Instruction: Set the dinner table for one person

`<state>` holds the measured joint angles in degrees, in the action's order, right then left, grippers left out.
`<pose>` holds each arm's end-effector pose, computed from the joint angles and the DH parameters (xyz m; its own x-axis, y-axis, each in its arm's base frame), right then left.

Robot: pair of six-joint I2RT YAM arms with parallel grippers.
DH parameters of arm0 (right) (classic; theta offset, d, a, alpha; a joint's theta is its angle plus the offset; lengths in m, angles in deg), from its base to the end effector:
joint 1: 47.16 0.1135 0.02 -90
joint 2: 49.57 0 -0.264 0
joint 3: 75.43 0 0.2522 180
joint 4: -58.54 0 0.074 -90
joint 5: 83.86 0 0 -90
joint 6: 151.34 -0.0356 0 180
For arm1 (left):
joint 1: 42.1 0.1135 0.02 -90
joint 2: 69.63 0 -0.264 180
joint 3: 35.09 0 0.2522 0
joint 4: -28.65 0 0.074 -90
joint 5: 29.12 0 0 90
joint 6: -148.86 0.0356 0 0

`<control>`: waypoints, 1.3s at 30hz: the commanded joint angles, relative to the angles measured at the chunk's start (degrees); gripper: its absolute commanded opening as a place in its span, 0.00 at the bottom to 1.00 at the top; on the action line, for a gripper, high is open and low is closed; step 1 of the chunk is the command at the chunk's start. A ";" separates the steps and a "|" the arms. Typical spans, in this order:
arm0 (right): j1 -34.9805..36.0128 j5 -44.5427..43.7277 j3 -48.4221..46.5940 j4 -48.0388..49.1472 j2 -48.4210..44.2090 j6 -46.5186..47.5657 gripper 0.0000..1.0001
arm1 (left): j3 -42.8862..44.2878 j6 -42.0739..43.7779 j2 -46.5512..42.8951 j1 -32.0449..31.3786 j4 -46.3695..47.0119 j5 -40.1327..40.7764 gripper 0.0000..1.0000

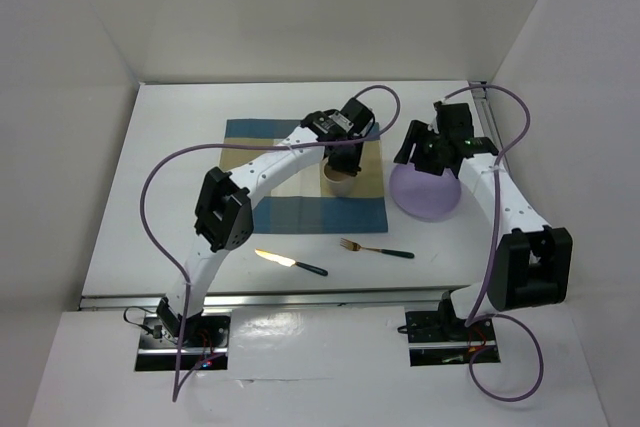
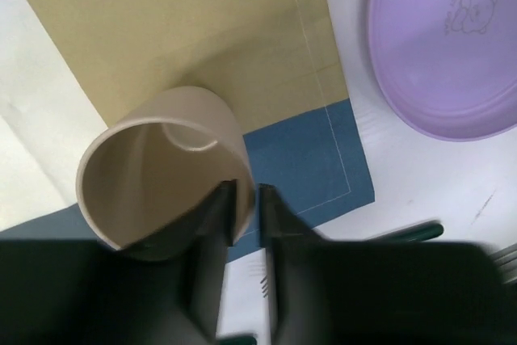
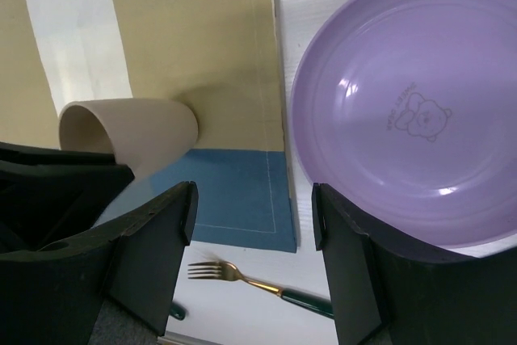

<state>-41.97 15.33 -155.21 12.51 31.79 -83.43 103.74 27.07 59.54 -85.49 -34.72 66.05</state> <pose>0.3043 0.0333 0.2869 -0.7555 0.3041 -0.5803 0.0945 0.9271 0.3628 0.3657 -0.3413 0.2723 -0.8379 0.0701 -0.5413 0.2400 0.9380 -0.2501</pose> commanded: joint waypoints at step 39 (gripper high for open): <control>16.87 -9.18 -23.24 -0.23 21.20 0.73 0.00 | -30.50 3.23 -44.34 27.14 -1.81 -1.30 0.87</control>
<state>-25.53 12.17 -170.65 12.44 53.82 -83.12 74.02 28.90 16.52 -58.52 -37.76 66.31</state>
